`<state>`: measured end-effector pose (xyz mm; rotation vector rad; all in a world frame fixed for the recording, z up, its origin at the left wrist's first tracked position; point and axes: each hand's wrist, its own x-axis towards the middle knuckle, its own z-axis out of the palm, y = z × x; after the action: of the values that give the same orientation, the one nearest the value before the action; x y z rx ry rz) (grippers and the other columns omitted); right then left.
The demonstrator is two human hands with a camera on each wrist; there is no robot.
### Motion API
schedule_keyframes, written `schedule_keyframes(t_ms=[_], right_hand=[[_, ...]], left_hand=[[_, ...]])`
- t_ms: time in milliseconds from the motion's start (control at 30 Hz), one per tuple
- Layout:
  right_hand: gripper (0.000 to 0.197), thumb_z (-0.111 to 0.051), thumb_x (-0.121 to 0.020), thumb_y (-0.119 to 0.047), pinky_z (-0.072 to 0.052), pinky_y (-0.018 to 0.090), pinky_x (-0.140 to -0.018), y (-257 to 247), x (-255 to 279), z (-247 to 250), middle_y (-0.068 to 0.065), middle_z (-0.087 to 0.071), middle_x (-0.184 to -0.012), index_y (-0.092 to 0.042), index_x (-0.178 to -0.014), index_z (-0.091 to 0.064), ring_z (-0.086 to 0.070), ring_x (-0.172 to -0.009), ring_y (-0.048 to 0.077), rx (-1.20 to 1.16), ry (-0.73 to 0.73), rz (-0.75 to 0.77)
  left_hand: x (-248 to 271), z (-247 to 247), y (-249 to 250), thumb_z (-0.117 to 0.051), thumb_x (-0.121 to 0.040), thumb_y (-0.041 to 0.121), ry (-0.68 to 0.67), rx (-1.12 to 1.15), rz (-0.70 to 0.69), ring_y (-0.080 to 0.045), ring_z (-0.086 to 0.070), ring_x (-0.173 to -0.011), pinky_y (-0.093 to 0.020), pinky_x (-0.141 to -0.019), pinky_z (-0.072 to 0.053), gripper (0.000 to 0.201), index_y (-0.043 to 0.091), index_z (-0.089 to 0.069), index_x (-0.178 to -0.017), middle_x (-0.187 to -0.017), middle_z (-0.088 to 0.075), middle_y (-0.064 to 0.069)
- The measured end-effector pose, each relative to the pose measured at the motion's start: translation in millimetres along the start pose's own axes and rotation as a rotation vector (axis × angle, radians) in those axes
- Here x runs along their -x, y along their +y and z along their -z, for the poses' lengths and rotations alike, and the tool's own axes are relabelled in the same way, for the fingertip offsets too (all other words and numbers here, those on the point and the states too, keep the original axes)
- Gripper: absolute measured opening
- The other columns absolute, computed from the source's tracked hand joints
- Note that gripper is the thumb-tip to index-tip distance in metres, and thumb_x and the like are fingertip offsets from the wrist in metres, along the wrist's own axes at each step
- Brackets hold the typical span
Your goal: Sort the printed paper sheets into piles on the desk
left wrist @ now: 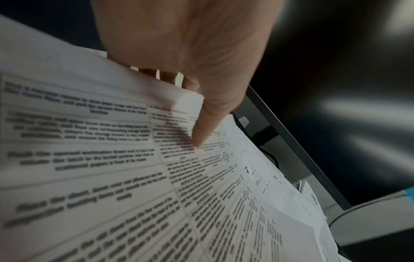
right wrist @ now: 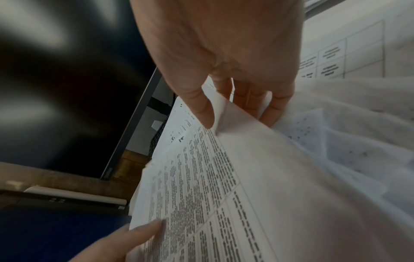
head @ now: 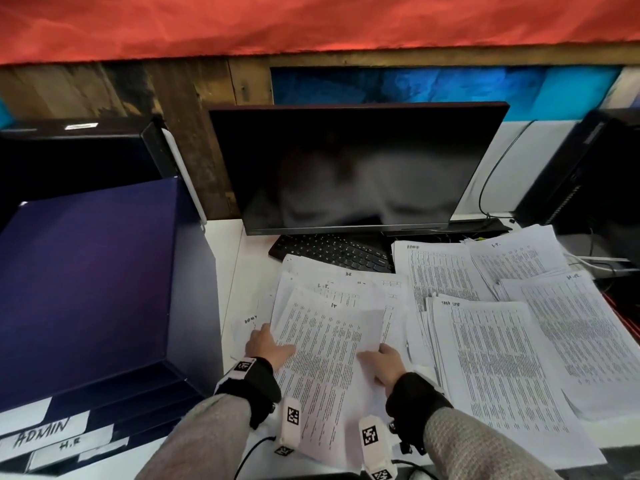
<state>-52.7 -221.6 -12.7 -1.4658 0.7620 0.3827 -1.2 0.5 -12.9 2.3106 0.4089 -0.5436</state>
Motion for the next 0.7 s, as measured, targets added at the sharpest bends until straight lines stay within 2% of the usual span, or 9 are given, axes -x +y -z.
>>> schedule_keyframes(t_ms=[67,133,200,267,333,400,500,567,700], right_hand=[[0.019,-0.055,-0.083,0.004,-0.047,0.026,-0.057,0.4,2.9,1.0,0.011,-0.065,-0.089,0.000,-0.102,-0.055,-0.062,-0.075,0.023,0.005,0.014,0.021],[0.031,-0.059,-0.083,0.001,-0.049,0.030,-0.065,2.6,1.1,4.2,0.013,-0.062,-0.096,0.001,-0.112,-0.048,-0.061,-0.082,0.025,0.007,0.048,0.036],[0.049,-0.063,-0.083,-0.001,-0.048,0.035,-0.079,3.1,-0.6,9.2,0.014,-0.059,-0.110,0.003,-0.126,-0.040,-0.059,-0.097,0.030,-0.009,0.042,0.036],[0.057,-0.062,-0.085,0.002,-0.045,0.037,-0.083,3.1,1.6,16.6,0.018,-0.057,-0.115,0.005,-0.134,-0.034,-0.057,-0.101,0.032,-0.048,0.016,0.029],[0.043,-0.057,-0.087,0.008,-0.048,0.036,-0.076,2.1,8.7,23.0,0.020,-0.062,-0.110,0.008,-0.127,-0.042,-0.060,-0.091,0.032,-0.075,-0.012,-0.010],[0.019,-0.055,-0.086,0.010,-0.049,0.031,-0.062,3.4,11.3,27.0,0.016,-0.067,-0.091,0.011,-0.105,-0.053,-0.063,-0.077,0.029,-0.068,-0.054,-0.039],[0.004,-0.058,-0.084,0.008,-0.053,0.041,-0.074,4.9,7.0,22.3,0.016,-0.068,-0.086,0.006,-0.086,-0.055,-0.064,-0.078,0.029,-0.035,0.000,0.003],[0.015,-0.060,-0.081,0.004,-0.054,0.046,-0.085,4.6,2.9,14.1,0.020,-0.071,-0.094,0.006,-0.096,-0.063,-0.067,-0.086,0.035,-0.017,0.013,0.046],[0.028,-0.058,-0.084,0.003,-0.054,0.034,-0.072,5.1,-0.1,-3.9,0.012,-0.068,-0.098,-0.001,-0.111,-0.056,-0.065,-0.087,0.026,-0.025,-0.016,0.114]], left_hand=[[1.1,1.7,-3.4,-0.056,-0.088,0.004,-0.022,0.090,-0.066,-0.026,-0.043,-0.130,-0.027,-0.106,-0.036,0.061,0.011,-0.033,-0.144,-0.143,-0.043,-0.007],[3.4,1.7,-8.5,-0.046,-0.090,-0.004,-0.037,0.102,-0.131,-0.023,-0.043,-0.131,-0.021,-0.101,-0.034,0.054,0.008,-0.040,-0.141,-0.142,-0.045,-0.005],[6.2,1.4,-13.3,-0.046,-0.091,-0.003,-0.041,0.064,-0.156,-0.026,-0.049,-0.126,-0.026,-0.102,-0.037,0.046,0.007,-0.047,-0.136,-0.136,-0.052,-0.011],[9.7,-0.4,-15.5,-0.048,-0.091,0.000,-0.040,-0.021,-0.156,-0.029,-0.052,-0.120,-0.032,-0.101,-0.040,0.037,0.005,-0.053,-0.127,-0.125,-0.057,-0.014],[11.1,-2.6,-17.3,-0.049,-0.090,0.005,-0.001,-0.128,-0.155,-0.028,-0.051,-0.116,-0.033,-0.099,-0.042,0.029,0.004,-0.056,-0.117,-0.117,-0.053,-0.009],[10.0,-2.8,-18.5,-0.051,-0.088,0.011,0.086,-0.234,-0.177,-0.024,-0.043,-0.121,-0.033,-0.104,-0.038,0.032,0.010,-0.057,-0.119,-0.131,-0.042,-0.005],[4.5,-1.9,-17.0,-0.057,-0.085,0.020,0.074,-0.217,-0.101,-0.025,-0.028,-0.135,-0.036,-0.111,-0.028,0.041,0.020,-0.055,-0.126,-0.149,-0.024,-0.003],[1.0,-1.2,-15.8,-0.060,-0.082,0.025,0.039,-0.211,-0.048,-0.025,-0.025,-0.137,-0.039,-0.113,-0.025,0.046,0.023,-0.053,-0.128,-0.150,-0.022,-0.002],[-3.6,-2.4,-17.5,-0.064,-0.080,0.027,0.051,-0.205,-0.029,-0.025,-0.030,-0.129,-0.039,-0.109,-0.029,0.047,0.025,-0.053,-0.125,-0.141,-0.029,-0.002]])
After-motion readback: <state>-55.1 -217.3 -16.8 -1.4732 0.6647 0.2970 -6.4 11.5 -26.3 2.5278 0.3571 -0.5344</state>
